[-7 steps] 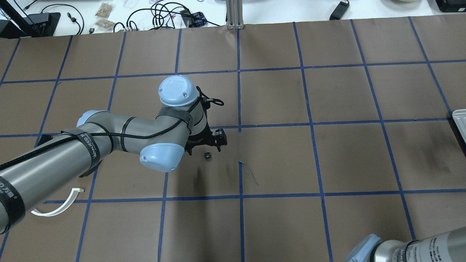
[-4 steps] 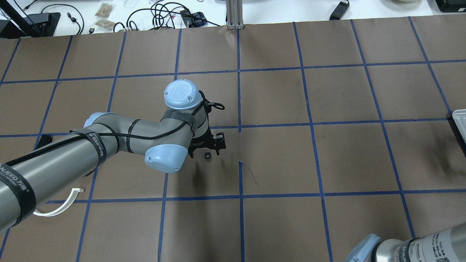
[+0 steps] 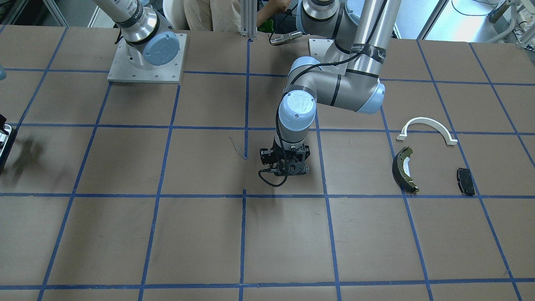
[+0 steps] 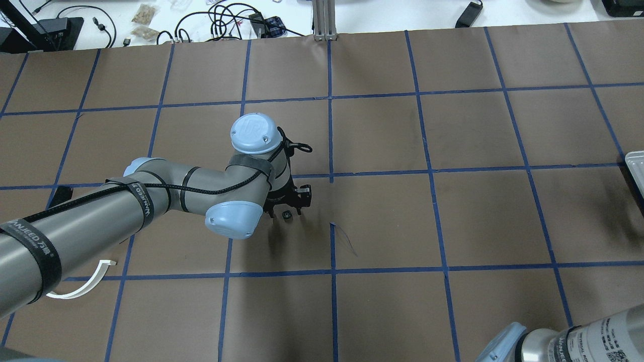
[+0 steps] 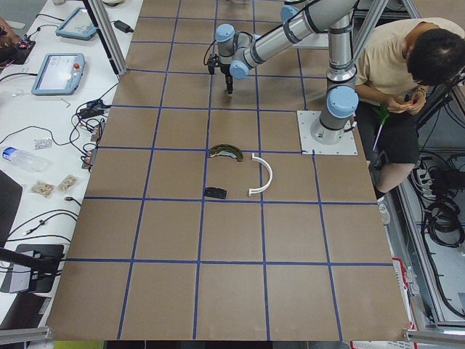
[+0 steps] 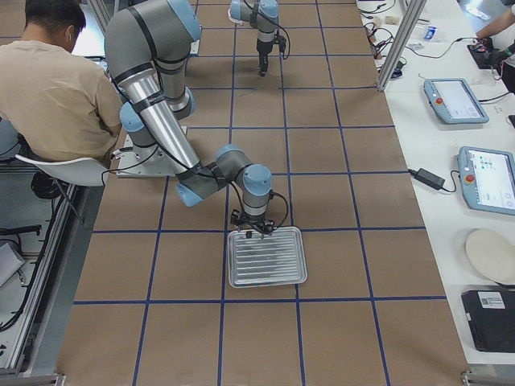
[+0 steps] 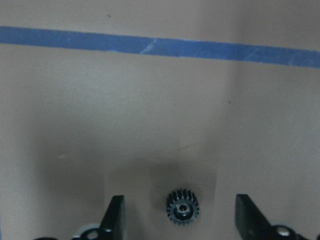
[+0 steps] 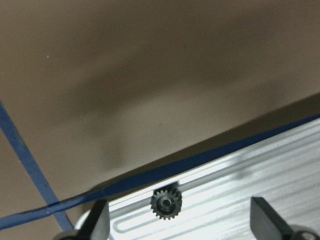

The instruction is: Place bearing gear from tray to pile

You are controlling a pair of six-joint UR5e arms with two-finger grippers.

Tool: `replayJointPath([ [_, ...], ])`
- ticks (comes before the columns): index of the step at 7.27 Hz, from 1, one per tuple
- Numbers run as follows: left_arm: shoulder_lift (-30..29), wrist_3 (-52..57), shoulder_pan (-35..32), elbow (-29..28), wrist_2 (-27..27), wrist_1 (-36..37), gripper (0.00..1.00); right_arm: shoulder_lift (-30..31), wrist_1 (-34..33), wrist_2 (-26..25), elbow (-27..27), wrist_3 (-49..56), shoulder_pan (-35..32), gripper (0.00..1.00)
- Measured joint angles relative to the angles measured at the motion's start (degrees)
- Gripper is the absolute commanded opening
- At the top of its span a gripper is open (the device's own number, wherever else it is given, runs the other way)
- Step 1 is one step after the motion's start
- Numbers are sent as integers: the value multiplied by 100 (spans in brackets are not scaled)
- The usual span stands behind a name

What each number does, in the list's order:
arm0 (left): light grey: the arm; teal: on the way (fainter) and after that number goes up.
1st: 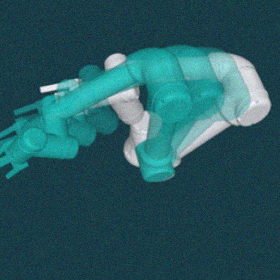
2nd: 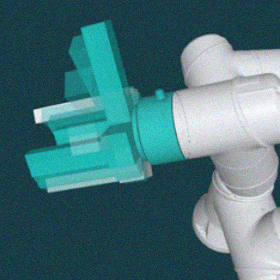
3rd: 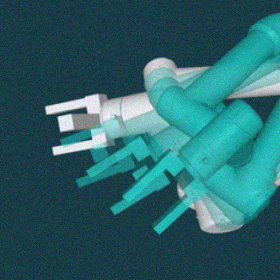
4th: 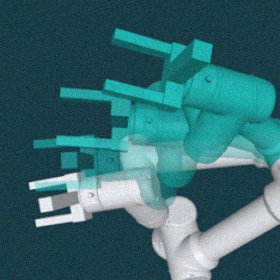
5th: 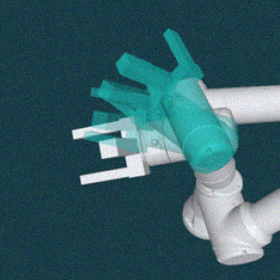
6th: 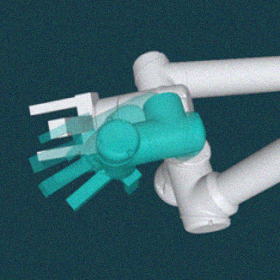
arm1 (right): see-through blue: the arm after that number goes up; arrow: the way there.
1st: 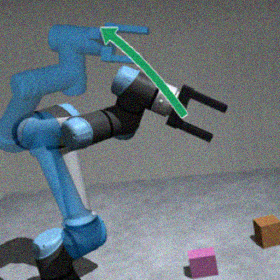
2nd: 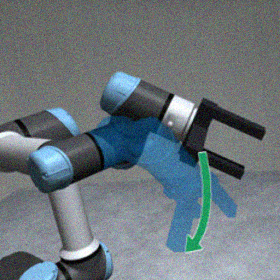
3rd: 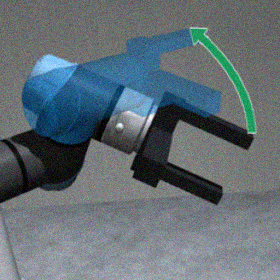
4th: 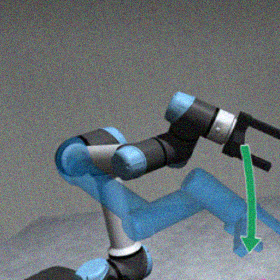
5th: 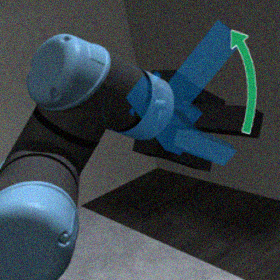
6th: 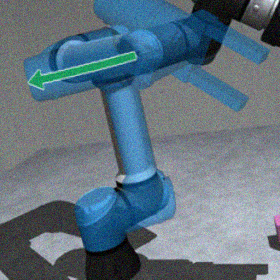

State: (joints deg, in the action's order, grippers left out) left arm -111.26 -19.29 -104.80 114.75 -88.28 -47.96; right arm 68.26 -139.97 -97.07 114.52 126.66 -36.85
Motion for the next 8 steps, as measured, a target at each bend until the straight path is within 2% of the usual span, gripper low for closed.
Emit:
replayJointPath([
  [1,-8,28,-7,5,4,4,0,-24,-3,-1,-8,124,71,81],
  [3,-2,52,-9,-2,9,6,0,-56,1,15,-2,268,147,71],
  [6,222,401,122,-98,-48,-115,0,-82,6,30,3,245,160,67],
  [8,506,764,485,-308,-238,-585,0,-85,17,69,0,230,158,67],
])
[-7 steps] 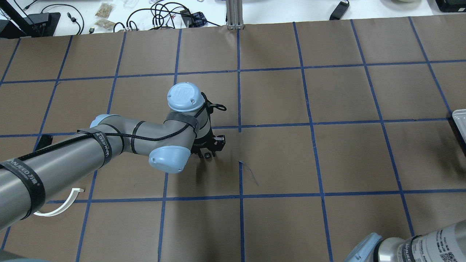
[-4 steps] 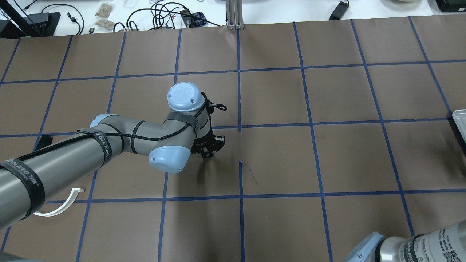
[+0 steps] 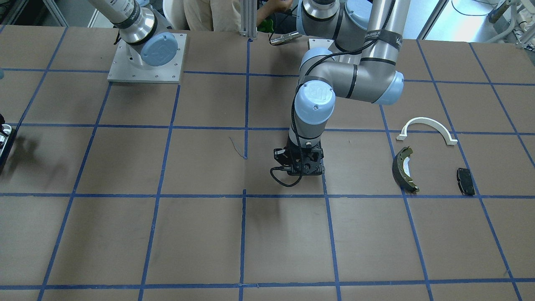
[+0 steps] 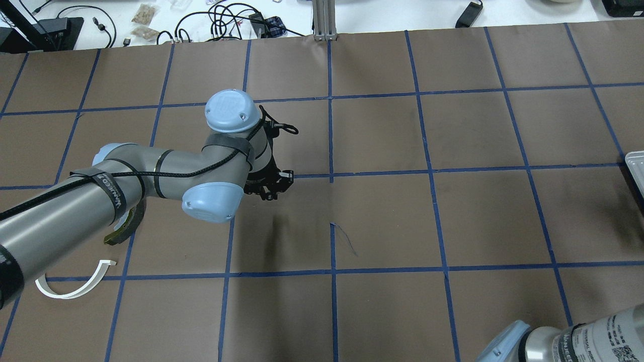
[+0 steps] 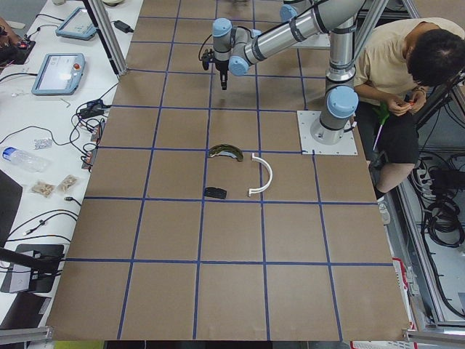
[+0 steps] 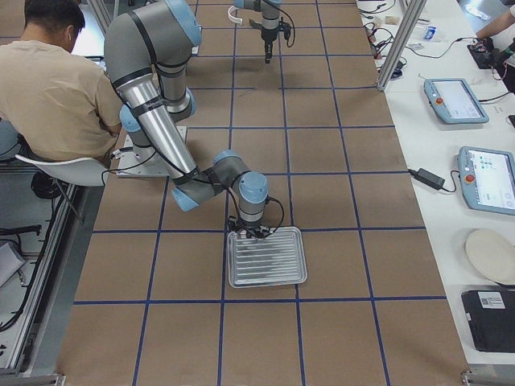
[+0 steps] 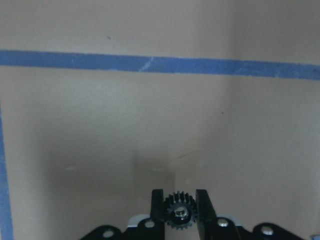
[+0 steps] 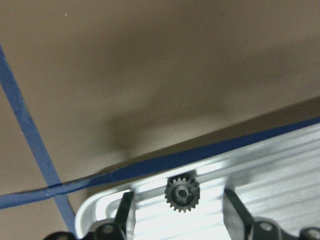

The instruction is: Place bearing gear from tray to pile

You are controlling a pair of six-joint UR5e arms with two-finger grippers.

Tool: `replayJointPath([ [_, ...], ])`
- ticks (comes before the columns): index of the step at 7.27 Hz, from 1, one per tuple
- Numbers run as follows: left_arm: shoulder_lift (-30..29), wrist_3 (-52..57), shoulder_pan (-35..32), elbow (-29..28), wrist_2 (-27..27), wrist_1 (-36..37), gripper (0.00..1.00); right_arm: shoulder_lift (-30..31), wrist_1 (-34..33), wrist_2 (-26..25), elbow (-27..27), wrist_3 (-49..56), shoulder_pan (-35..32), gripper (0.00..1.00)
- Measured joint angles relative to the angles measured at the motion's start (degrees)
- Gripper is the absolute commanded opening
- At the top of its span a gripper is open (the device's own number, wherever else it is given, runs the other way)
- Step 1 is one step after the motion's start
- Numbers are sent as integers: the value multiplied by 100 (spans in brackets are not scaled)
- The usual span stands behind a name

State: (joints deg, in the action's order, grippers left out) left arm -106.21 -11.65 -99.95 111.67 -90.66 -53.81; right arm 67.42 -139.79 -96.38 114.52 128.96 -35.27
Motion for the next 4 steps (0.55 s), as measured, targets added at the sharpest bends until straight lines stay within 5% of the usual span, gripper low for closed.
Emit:
replayJointPath([
  [4,570,1680,1388,-335,-307,-1118,0,7,5,109,1,314,-1,66],
])
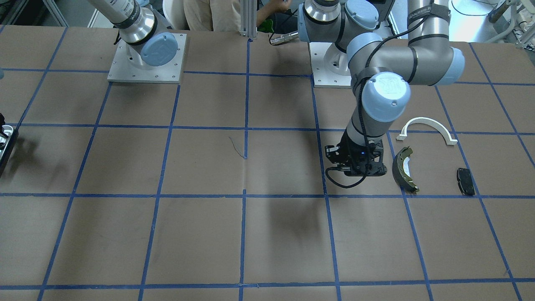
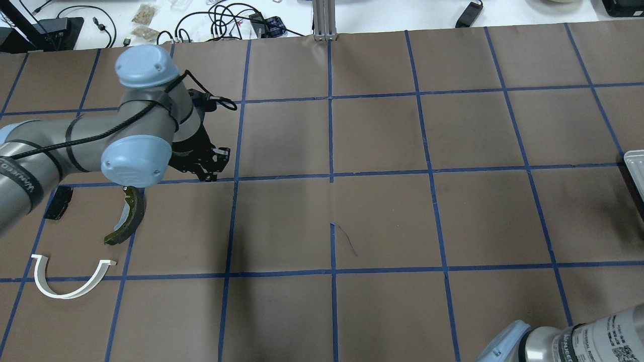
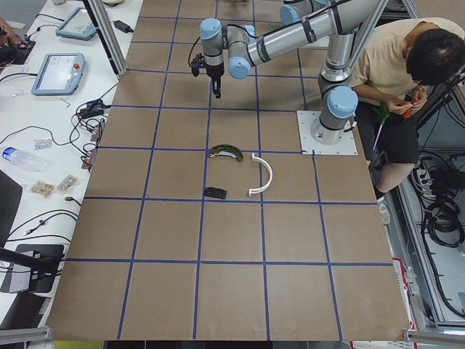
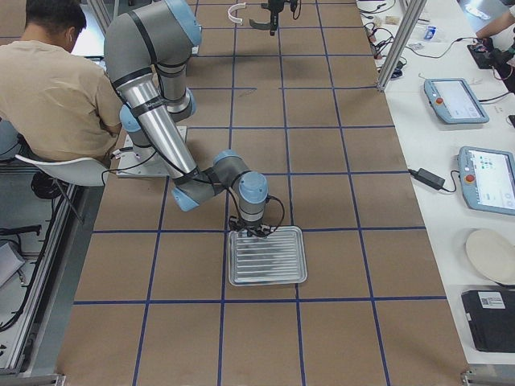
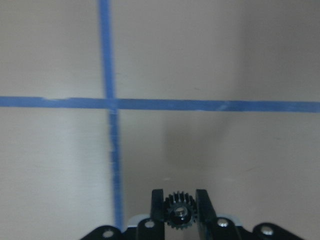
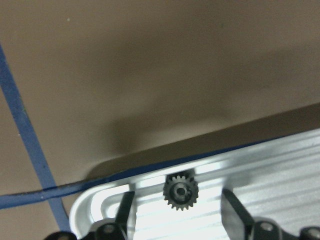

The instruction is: Place bearing gear from tray to pile

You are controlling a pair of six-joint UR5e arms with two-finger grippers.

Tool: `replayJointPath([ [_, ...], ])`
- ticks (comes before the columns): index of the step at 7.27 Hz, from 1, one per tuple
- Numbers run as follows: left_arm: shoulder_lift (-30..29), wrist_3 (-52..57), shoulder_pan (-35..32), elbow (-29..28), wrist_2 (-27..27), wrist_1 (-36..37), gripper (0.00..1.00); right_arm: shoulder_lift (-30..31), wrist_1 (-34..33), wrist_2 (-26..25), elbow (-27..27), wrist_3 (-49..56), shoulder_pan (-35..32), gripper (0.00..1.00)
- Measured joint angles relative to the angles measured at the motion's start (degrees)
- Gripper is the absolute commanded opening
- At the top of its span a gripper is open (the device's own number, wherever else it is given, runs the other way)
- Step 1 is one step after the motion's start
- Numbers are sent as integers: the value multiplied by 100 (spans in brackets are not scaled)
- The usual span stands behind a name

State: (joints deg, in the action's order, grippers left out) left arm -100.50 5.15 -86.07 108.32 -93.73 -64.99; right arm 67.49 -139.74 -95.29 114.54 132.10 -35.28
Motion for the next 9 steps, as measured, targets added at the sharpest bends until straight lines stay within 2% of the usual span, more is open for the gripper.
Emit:
replayJointPath([
  [2,190,1364,1048,1,-105,-278,0,34,2,104,11,195,-1,66],
  [4,118,2712,2135,12,-130,-297,0,33,7,292,35,245,-3,64],
  [6,-92,3522,2793,31,-110,-188,0,40,9,335,40,260,0,10],
  [7,-208,3711,2918,34,-109,-104,0,53,9,333,37,290,2,0],
  [9,-452,3905,3044,36,-115,98,0,65,5,295,21,288,4,0],
])
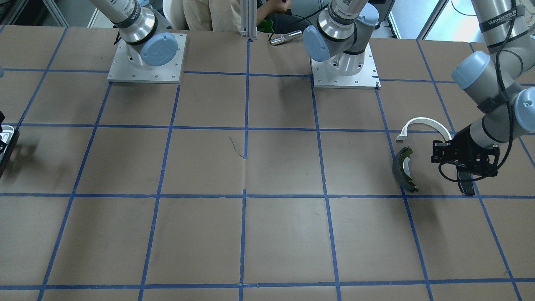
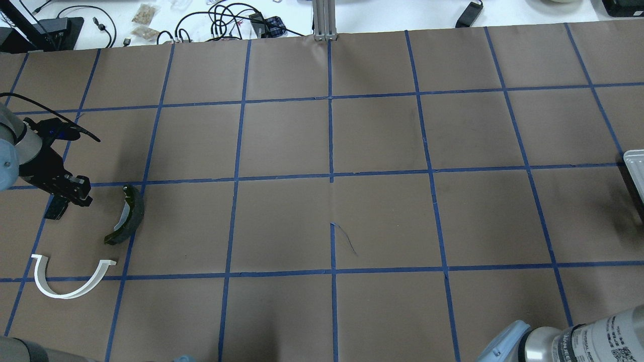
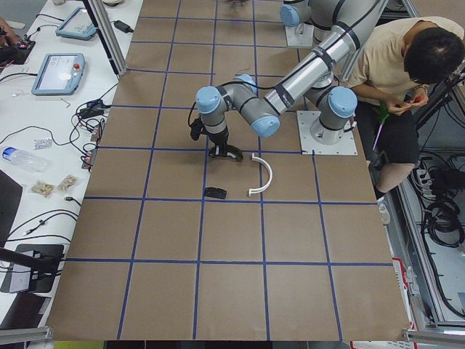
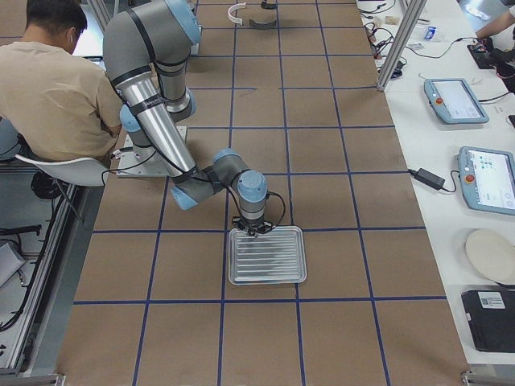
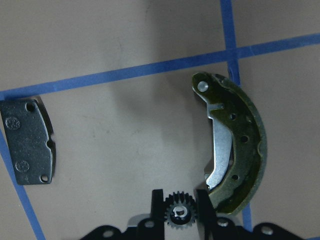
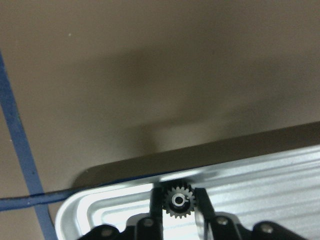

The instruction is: Place bearing gear from tray to pile

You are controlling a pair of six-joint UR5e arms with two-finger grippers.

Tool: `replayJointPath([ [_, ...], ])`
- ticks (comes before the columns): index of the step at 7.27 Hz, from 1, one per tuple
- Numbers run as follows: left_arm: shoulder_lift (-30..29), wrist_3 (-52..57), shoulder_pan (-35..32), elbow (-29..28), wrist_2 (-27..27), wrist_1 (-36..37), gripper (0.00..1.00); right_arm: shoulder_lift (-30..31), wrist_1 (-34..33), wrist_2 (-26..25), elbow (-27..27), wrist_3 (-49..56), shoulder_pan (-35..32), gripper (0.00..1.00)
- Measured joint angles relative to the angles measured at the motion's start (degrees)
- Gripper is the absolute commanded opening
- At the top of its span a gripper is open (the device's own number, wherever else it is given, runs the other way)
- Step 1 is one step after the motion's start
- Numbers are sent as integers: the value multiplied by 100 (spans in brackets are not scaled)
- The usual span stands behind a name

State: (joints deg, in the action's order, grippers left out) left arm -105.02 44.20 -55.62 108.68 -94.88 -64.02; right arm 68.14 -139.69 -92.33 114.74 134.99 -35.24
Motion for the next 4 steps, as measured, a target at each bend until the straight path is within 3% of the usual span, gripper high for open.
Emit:
replayJointPath([
  [2,-222,5,99,-12,4,59,0,111,8,-22,-40,-140,-3,0],
  [4,-441,26,138,2,5,193,0,611,251,75,-89,-1242,-148,0],
])
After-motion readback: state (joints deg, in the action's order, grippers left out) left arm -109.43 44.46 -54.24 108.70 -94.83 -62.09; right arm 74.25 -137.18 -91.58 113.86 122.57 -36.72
